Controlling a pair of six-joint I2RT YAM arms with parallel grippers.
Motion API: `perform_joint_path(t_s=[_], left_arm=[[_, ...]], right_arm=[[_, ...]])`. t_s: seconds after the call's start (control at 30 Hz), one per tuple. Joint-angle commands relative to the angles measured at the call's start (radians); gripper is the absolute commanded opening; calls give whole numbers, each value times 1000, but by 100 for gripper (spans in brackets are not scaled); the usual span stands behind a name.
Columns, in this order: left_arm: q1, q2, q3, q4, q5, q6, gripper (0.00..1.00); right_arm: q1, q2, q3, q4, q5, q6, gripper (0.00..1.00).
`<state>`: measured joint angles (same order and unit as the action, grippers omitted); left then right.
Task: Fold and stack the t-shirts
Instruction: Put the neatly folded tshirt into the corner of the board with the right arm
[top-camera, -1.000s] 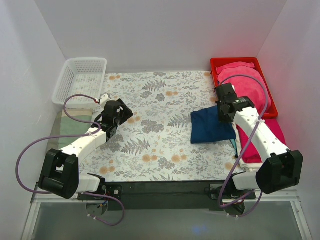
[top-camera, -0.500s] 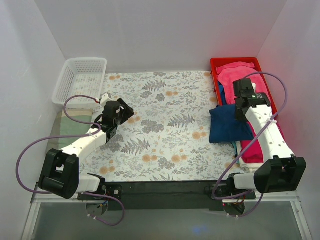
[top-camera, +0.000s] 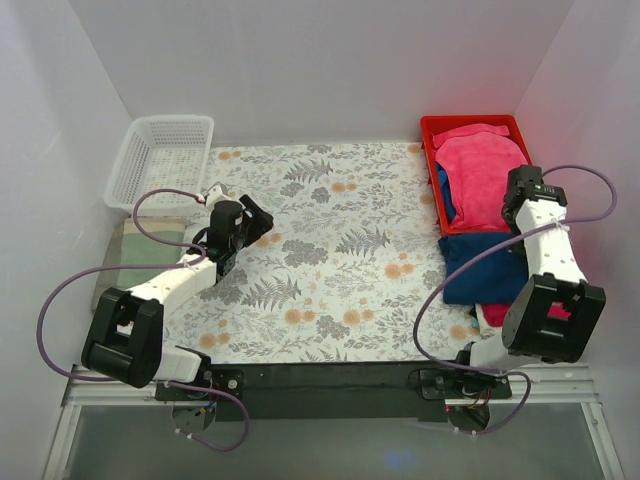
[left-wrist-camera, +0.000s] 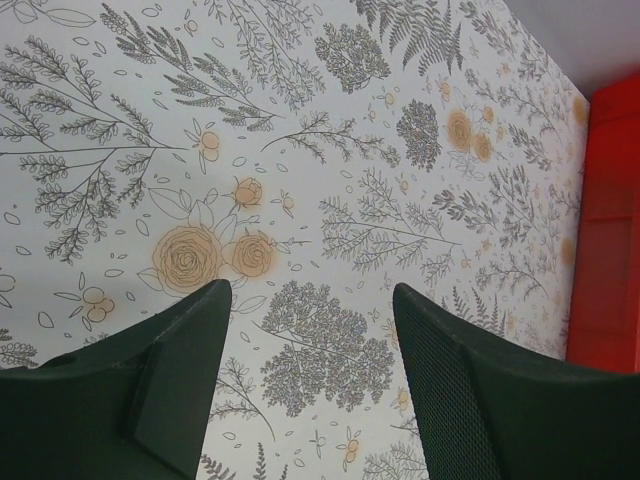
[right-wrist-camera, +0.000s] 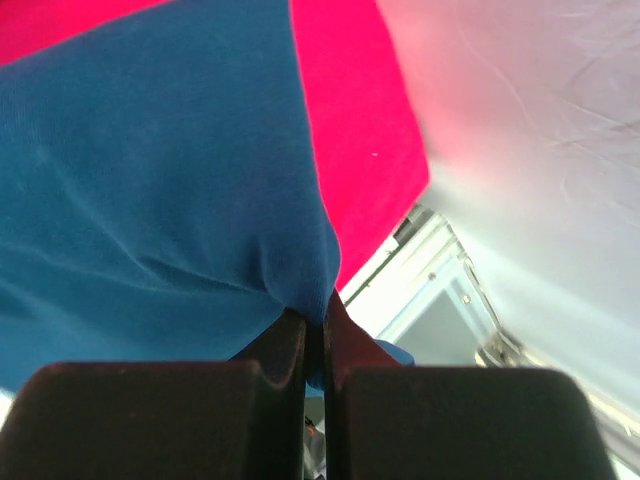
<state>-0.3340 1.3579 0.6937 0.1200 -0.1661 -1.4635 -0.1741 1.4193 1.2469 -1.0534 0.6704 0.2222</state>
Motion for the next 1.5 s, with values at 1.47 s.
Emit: perform_joint_path(t_s=[1.47], left_arm=[[-5,73,-6,70,-9,38,64]], right_arm=[[-214,428,434,-263,373,336,24]])
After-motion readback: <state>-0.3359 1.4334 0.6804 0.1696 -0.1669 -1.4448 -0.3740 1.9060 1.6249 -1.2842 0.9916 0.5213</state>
